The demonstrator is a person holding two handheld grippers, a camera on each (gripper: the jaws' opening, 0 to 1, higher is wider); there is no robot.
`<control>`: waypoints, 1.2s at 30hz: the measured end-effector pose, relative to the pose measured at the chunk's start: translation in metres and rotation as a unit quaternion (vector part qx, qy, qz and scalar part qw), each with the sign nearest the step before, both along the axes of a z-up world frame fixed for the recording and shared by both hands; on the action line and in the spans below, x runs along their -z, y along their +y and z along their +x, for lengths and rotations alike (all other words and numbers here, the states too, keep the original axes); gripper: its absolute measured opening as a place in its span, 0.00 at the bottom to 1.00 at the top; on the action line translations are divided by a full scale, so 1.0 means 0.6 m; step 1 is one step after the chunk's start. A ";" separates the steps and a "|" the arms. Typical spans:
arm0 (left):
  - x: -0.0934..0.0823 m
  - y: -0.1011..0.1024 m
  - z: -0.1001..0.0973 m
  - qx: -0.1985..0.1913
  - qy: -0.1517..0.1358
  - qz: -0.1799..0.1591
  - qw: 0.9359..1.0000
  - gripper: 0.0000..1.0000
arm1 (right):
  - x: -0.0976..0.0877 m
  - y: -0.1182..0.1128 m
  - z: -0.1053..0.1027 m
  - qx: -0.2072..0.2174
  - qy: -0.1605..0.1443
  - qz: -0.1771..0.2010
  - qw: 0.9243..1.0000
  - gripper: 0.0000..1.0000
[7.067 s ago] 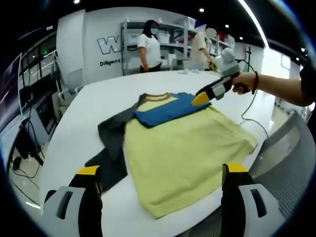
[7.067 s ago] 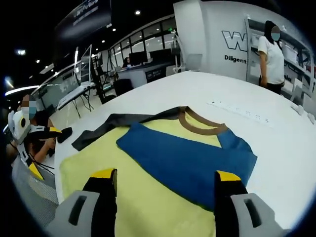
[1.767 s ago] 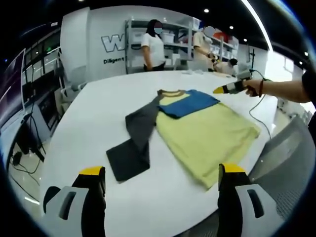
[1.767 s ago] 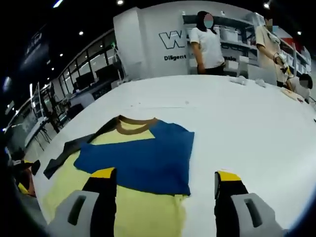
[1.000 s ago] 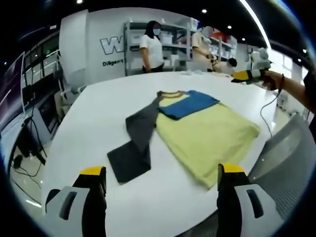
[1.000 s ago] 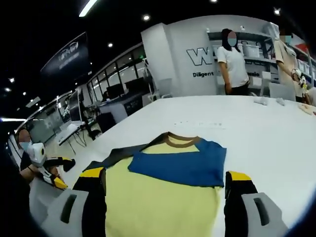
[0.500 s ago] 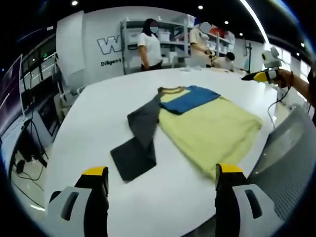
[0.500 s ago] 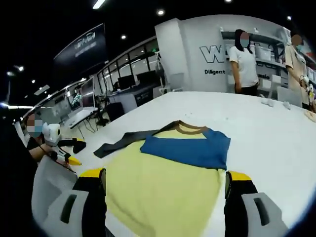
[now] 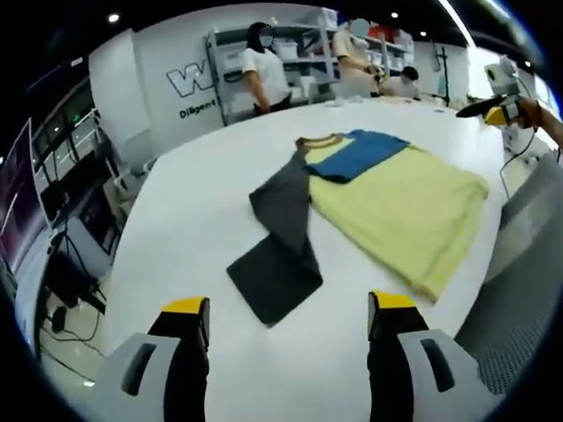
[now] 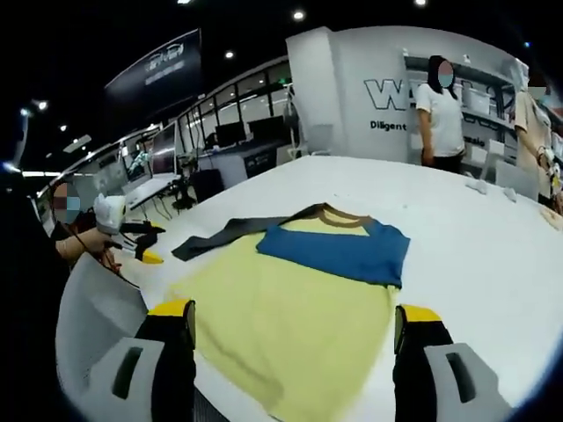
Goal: Fold the garment on the visible template until the final outline fits inside the template.
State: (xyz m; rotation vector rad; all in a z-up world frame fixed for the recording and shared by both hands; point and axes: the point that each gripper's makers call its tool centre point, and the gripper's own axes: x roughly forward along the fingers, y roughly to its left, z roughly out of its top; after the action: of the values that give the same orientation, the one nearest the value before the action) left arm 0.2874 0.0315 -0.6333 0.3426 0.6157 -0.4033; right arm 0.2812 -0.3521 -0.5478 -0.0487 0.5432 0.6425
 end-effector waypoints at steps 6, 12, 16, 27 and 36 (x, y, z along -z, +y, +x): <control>0.016 0.003 0.007 0.038 0.009 0.037 0.999 0.57 | -0.017 -0.001 -0.002 0.000 -0.012 -0.007 1.000 0.90; 0.027 -0.002 0.010 0.088 0.022 0.081 0.993 0.47 | -0.014 -0.025 0.010 0.019 -0.008 -0.027 0.999 0.77; 0.041 0.002 0.013 0.114 0.030 0.112 0.987 0.44 | -0.016 -0.027 0.007 0.020 -0.005 -0.025 0.999 0.78; 0.054 -0.003 0.027 0.178 0.048 0.125 0.975 0.27 | -0.002 -0.011 -0.024 -0.011 0.027 -0.035 0.999 0.86; 0.066 -0.019 0.015 0.226 0.084 0.112 0.964 0.02 | 0.000 -0.011 -0.030 -0.010 0.032 -0.034 0.999 0.86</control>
State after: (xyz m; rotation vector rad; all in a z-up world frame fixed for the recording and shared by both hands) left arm 0.2962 0.0201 -0.6731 0.6754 0.7525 -0.8109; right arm 0.2633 -0.3587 -0.5477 -0.0985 0.6269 0.6459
